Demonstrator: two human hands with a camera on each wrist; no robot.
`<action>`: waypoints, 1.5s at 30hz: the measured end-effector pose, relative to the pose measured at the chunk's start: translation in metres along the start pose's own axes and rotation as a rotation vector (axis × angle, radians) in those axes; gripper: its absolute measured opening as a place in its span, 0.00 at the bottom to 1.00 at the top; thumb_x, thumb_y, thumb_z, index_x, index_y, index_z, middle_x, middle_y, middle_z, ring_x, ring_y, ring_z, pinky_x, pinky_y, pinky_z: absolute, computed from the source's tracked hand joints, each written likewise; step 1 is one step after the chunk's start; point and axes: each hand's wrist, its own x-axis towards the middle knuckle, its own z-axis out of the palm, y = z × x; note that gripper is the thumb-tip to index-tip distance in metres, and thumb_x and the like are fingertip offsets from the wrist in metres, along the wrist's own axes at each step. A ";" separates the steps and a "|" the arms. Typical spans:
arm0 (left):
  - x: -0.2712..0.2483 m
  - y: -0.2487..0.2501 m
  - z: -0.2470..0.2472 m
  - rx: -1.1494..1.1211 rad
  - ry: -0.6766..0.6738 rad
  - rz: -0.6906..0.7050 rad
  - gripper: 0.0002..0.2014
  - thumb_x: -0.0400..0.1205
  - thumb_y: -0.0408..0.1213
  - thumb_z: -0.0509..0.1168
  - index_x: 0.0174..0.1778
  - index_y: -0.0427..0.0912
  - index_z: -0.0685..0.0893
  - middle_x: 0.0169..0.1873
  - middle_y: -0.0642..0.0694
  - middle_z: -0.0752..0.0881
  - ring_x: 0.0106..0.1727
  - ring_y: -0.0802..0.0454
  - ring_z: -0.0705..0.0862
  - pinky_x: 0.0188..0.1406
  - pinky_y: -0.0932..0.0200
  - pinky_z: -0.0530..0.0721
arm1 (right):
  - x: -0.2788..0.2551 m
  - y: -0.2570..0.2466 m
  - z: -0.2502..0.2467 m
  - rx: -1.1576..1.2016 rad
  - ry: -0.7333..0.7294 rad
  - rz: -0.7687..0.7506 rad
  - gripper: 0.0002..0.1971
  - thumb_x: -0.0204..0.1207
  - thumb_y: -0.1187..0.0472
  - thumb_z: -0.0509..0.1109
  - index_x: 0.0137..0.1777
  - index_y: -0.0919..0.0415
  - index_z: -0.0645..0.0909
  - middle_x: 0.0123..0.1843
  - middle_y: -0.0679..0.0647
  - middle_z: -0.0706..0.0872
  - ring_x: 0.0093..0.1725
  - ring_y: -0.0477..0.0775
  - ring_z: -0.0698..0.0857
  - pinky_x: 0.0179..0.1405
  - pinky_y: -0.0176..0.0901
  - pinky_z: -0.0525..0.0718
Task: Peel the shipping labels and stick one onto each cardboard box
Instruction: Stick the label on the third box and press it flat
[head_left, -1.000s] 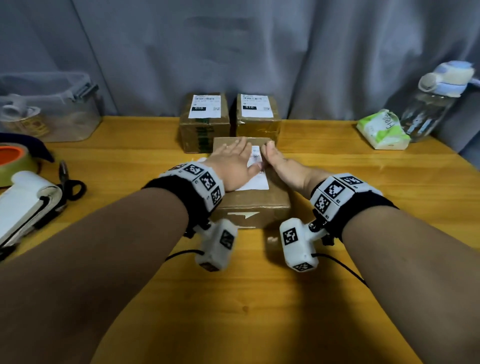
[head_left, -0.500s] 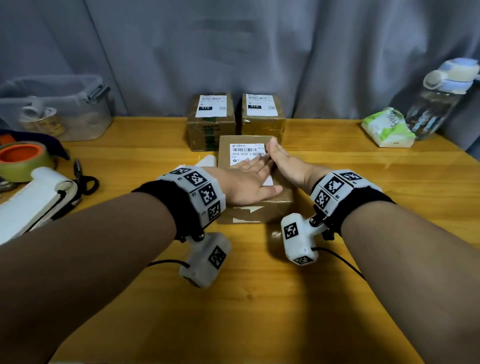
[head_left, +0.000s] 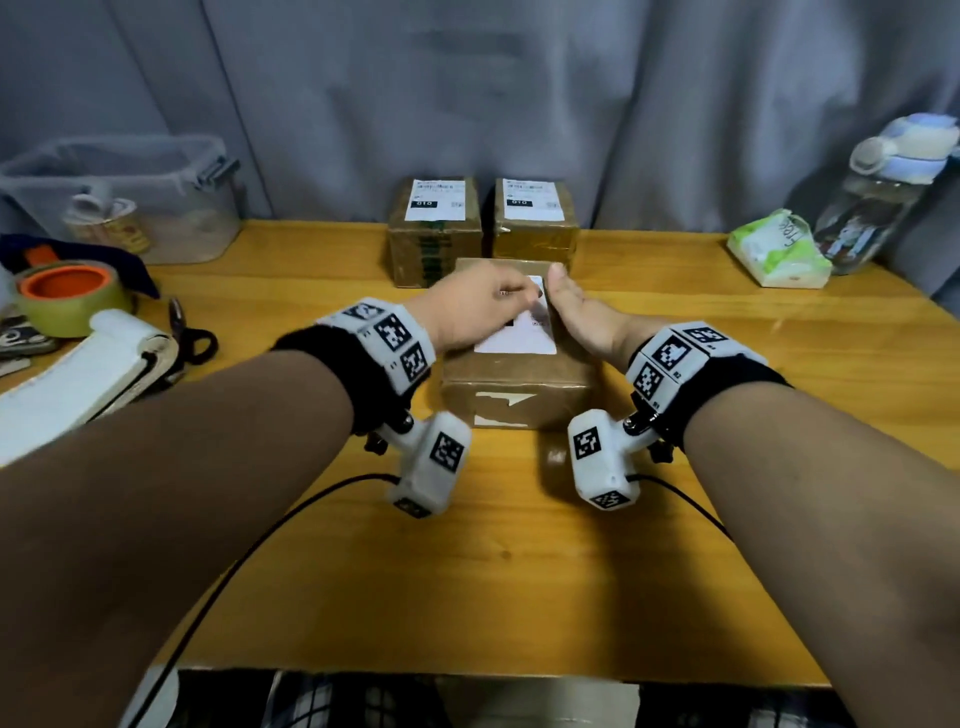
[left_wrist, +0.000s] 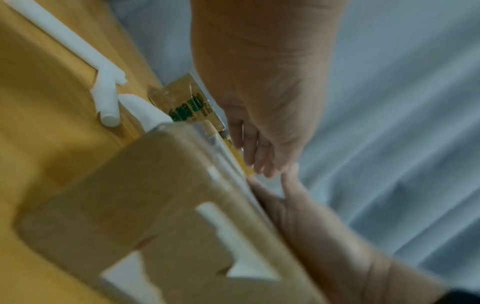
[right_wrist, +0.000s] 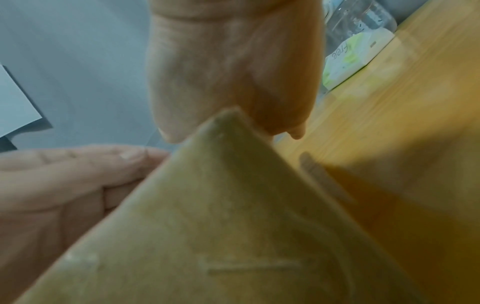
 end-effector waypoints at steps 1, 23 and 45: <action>0.003 -0.004 0.009 0.133 -0.049 -0.003 0.20 0.86 0.46 0.54 0.67 0.39 0.80 0.62 0.42 0.83 0.63 0.48 0.80 0.65 0.56 0.73 | 0.001 0.001 0.001 -0.030 0.002 -0.006 0.36 0.81 0.34 0.35 0.84 0.52 0.45 0.86 0.51 0.47 0.85 0.54 0.47 0.84 0.56 0.45; 0.015 -0.047 -0.026 0.576 -0.357 -0.223 0.46 0.76 0.68 0.53 0.83 0.51 0.40 0.84 0.54 0.44 0.84 0.50 0.44 0.79 0.32 0.41 | 0.007 -0.034 0.026 -0.690 -0.132 -0.084 0.31 0.84 0.42 0.34 0.84 0.52 0.41 0.86 0.48 0.42 0.85 0.50 0.41 0.82 0.58 0.34; 0.017 -0.109 -0.014 0.269 -0.101 -0.258 0.35 0.76 0.66 0.36 0.81 0.61 0.53 0.83 0.54 0.57 0.84 0.50 0.49 0.82 0.40 0.49 | 0.021 -0.039 0.032 -0.845 -0.113 -0.073 0.31 0.84 0.43 0.37 0.84 0.54 0.39 0.86 0.49 0.38 0.85 0.51 0.38 0.80 0.62 0.31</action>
